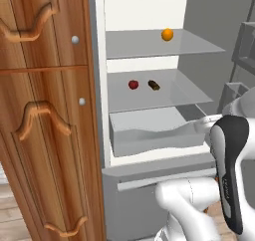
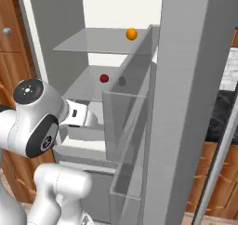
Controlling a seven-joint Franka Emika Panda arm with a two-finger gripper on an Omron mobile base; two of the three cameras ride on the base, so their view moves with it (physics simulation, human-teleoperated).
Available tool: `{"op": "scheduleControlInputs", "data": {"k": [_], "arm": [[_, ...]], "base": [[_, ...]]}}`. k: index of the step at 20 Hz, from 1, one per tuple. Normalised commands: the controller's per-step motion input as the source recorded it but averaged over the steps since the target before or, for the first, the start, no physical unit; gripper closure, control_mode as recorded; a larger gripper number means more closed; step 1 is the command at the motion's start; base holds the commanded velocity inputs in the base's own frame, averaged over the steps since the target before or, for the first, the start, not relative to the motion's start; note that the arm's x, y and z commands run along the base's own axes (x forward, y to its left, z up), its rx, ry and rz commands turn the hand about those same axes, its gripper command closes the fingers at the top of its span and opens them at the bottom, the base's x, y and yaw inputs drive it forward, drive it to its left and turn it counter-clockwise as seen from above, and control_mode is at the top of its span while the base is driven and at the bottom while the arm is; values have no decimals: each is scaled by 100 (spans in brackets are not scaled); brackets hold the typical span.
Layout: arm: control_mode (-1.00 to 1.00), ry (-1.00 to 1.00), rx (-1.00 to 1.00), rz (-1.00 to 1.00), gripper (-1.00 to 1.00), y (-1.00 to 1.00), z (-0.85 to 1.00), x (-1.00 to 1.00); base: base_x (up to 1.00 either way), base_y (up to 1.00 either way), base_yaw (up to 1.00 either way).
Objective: Place the sweet potato in the correct fridge rack based on whether it is a fruit or vegetable. Finally, close the fridge door.
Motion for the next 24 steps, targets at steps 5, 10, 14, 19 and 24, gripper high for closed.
{"op": "scheduleControlInputs", "data": {"k": [5,10,14,19,24], "arm": [[100,0,0,0,-100,0,0,0],[100,0,0,0,-100,0,0,0],[100,0,0,0,-100,0,0,0],[100,0,0,0,-100,0,0,0],[100,0,0,0,-100,0,0,0]], "base": [[-71,0,0],[-63,0,0],[-50,0,0],[-49,0,0],[-51,0,0]]}}
